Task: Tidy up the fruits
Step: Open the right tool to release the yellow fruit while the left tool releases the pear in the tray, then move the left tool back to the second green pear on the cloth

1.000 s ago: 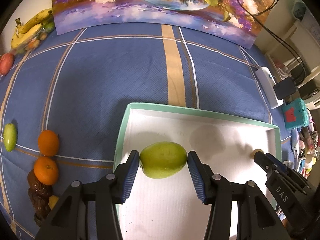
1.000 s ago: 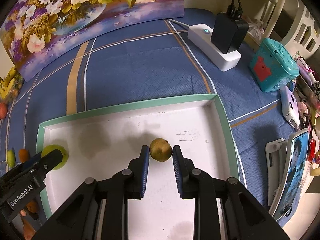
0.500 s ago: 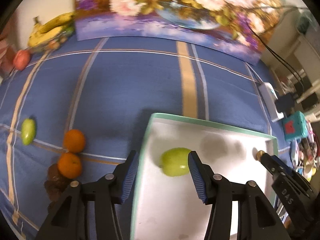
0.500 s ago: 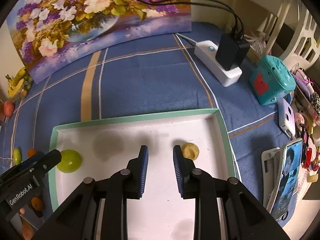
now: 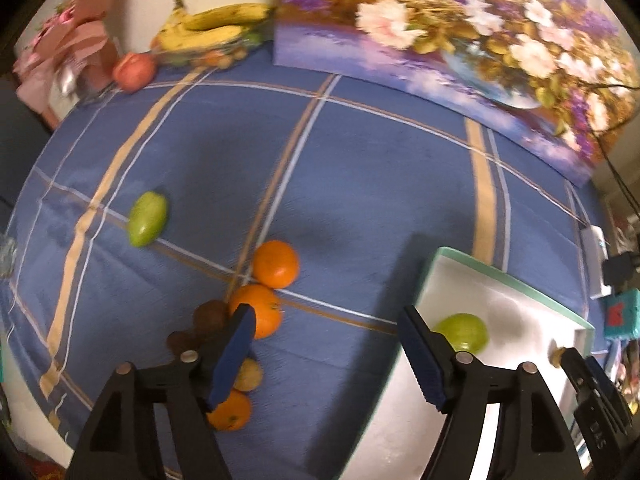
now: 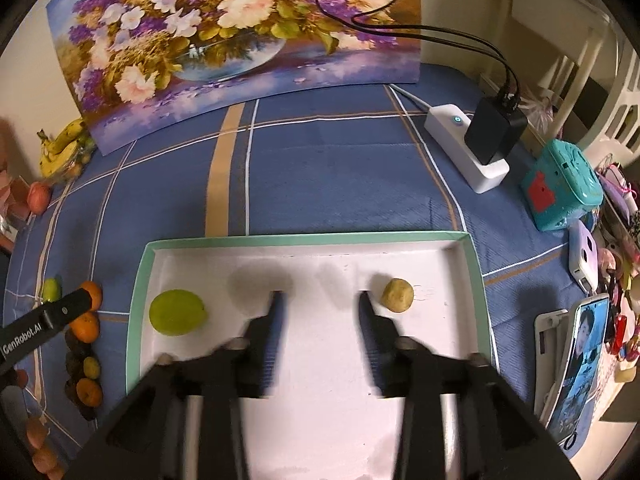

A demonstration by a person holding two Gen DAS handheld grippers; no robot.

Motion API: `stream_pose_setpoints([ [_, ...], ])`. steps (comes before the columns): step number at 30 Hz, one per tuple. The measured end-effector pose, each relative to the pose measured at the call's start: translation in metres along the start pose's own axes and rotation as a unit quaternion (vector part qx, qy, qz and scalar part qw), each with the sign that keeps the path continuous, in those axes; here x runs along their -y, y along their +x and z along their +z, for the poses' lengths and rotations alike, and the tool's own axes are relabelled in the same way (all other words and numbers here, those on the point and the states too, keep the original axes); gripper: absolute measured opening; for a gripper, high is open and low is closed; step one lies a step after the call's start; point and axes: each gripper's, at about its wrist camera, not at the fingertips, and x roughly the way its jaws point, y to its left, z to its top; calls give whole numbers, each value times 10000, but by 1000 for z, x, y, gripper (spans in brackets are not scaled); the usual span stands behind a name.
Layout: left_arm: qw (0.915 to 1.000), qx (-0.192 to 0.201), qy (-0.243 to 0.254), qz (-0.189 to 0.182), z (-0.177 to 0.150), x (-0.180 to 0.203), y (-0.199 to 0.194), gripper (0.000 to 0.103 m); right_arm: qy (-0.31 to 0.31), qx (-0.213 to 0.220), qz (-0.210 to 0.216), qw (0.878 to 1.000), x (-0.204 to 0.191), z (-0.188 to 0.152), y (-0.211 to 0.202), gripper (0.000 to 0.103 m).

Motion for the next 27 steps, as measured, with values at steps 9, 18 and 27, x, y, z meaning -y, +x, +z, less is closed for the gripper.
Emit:
stream_pose_setpoints([
  [9, 9974, 236, -267, 630, -1, -22, 3, 103, -329, -7, -262, 9991, -3, -4, 8, 84],
  [18, 9947, 315, -467, 861, 0, -49, 2, 103, -497, 170, -209, 9984, -13, -4, 7, 93],
  [27, 9926, 435, -697, 895, 1, -92, -5, 103, -380, 714, 76, 9967, -23, 0, -10, 93],
])
